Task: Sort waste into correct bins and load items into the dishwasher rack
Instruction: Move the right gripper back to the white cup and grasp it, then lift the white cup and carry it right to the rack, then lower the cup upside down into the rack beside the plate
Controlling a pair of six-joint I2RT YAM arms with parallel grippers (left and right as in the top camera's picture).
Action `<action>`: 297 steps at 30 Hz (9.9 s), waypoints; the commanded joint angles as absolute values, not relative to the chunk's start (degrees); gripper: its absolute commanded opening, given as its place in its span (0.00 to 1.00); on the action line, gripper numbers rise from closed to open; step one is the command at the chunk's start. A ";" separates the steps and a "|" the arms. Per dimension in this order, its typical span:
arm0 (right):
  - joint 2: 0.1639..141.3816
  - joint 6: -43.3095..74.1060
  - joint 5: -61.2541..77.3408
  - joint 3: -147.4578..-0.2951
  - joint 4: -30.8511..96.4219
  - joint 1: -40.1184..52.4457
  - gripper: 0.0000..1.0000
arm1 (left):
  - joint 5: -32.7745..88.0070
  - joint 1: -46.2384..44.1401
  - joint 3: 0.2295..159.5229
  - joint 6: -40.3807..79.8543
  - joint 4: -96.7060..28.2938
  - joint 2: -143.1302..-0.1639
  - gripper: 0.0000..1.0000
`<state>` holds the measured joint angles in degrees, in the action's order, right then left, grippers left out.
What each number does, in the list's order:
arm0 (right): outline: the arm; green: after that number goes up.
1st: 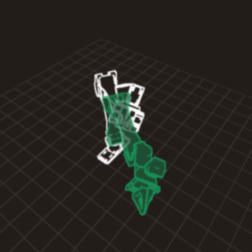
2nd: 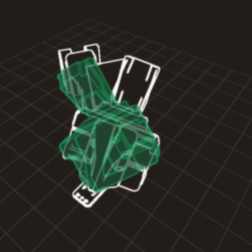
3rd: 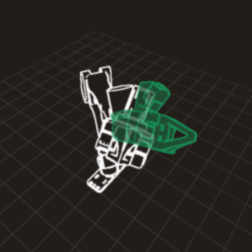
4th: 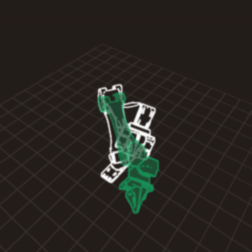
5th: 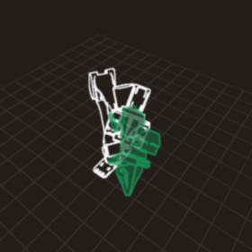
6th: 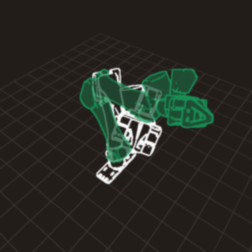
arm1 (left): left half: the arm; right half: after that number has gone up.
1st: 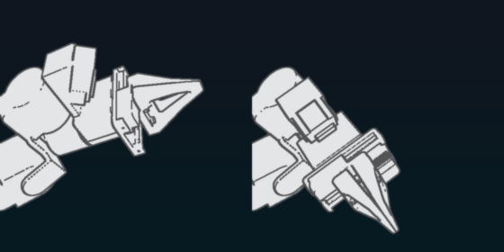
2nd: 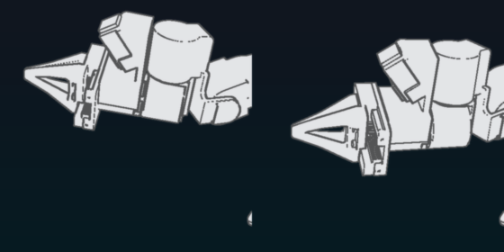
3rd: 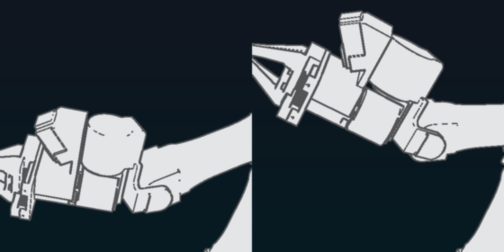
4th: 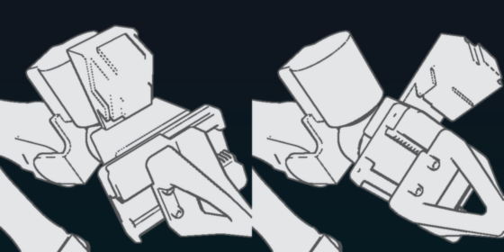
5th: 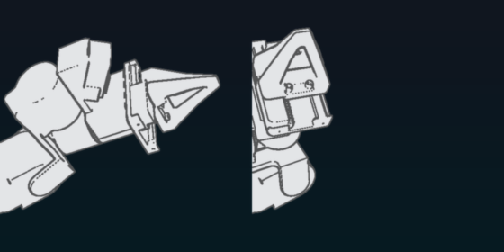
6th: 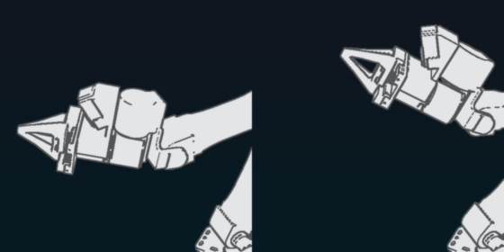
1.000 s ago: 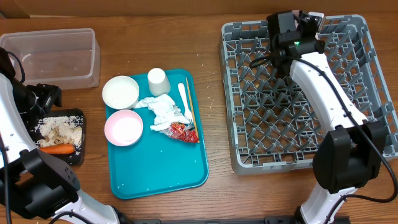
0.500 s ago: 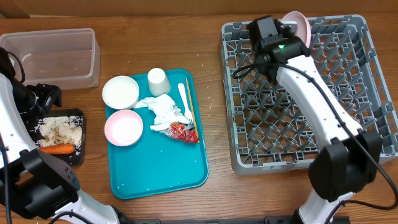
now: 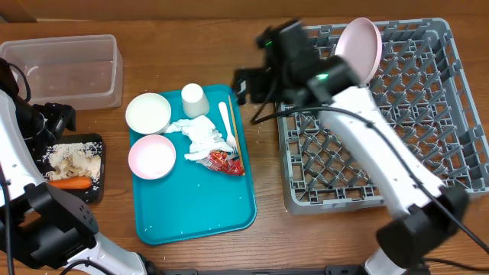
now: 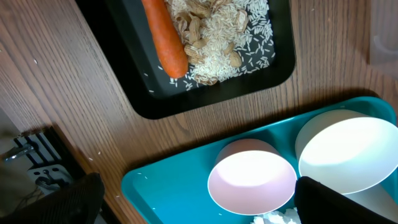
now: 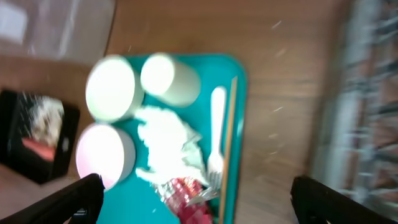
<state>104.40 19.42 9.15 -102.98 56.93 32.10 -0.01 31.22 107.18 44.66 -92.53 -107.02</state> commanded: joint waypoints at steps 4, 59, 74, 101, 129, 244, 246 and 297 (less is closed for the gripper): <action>113.69 19.25 6.04 -101.41 54.02 38.26 1.00 | -0.56 31.11 107.02 44.60 -92.49 -105.71 1.00; 118.56 19.70 10.85 -104.75 53.21 44.66 0.78 | -0.56 31.11 107.02 44.60 -92.49 -105.71 1.00; 108.51 19.66 10.74 -104.77 52.05 43.59 1.00 | -0.56 31.11 107.02 44.60 -92.49 -105.71 1.00; 130.26 8.91 2.61 -103.50 18.70 40.69 1.00 | -0.58 31.11 107.02 44.60 -92.49 -105.71 1.00; 135.59 12.21 1.08 -103.59 13.37 41.85 0.85 | -0.56 31.11 107.02 44.60 -92.49 -105.71 1.00; 103.72 16.53 -0.25 -99.96 65.73 -14.63 0.53 | -0.58 31.11 107.02 44.60 -92.49 -105.71 1.00; 103.72 16.58 0.12 -99.96 65.63 -14.59 0.52 | -0.56 31.11 107.02 44.60 -92.49 -105.71 1.00; 105.56 16.53 4.54 -98.56 63.79 -14.15 0.51 | -0.58 31.11 107.02 44.60 -92.49 -105.71 1.00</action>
